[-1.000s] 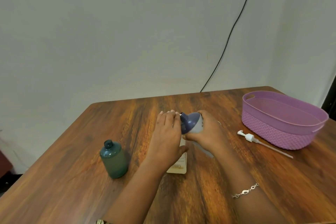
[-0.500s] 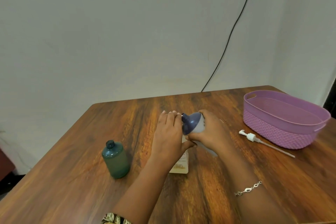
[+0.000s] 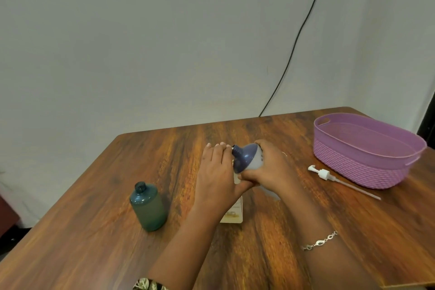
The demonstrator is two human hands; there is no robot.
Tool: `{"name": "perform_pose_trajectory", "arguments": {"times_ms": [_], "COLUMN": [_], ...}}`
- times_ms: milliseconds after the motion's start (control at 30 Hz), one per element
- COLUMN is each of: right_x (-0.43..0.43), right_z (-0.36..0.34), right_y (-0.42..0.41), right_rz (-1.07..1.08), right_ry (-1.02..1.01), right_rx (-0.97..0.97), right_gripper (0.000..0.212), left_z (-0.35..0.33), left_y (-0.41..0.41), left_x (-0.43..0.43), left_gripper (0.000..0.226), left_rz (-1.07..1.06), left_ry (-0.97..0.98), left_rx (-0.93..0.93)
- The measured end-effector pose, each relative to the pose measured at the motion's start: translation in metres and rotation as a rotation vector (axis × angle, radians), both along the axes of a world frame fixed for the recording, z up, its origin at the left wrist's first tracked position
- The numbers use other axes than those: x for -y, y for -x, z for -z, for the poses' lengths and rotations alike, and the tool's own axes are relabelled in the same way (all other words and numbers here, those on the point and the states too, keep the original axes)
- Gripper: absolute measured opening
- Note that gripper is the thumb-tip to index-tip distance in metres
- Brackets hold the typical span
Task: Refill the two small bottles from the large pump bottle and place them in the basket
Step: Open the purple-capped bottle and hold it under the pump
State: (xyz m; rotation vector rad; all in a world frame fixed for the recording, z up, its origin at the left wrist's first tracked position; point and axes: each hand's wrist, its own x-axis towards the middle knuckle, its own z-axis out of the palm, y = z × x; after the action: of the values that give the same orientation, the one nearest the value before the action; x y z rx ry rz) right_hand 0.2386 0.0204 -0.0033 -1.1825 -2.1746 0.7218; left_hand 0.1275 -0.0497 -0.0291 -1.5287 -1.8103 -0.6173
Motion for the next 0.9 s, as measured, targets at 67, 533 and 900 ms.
{"name": "perform_pose_trajectory", "arguments": {"times_ms": [67,533,900], "right_x": [0.0,0.0,-0.005], "right_z": [0.0,-0.006,-0.004], "right_y": [-0.001,-0.001,0.0], "right_rz": [-0.006,-0.012,-0.008], "right_ry": [0.004,-0.004,-0.005], "right_rx": [0.0,0.041,0.064], "right_gripper": [0.077,0.077,0.079], "left_z": [0.0,0.002,0.003], "left_y": [-0.001,0.0,-0.001], "left_x": [-0.001,-0.006,-0.009], "left_gripper": [0.079,0.077,0.082], "left_rz": [-0.002,-0.018,-0.041], "left_ry": [-0.002,-0.047,-0.049], "left_rx": [0.001,-0.006,0.009]}}
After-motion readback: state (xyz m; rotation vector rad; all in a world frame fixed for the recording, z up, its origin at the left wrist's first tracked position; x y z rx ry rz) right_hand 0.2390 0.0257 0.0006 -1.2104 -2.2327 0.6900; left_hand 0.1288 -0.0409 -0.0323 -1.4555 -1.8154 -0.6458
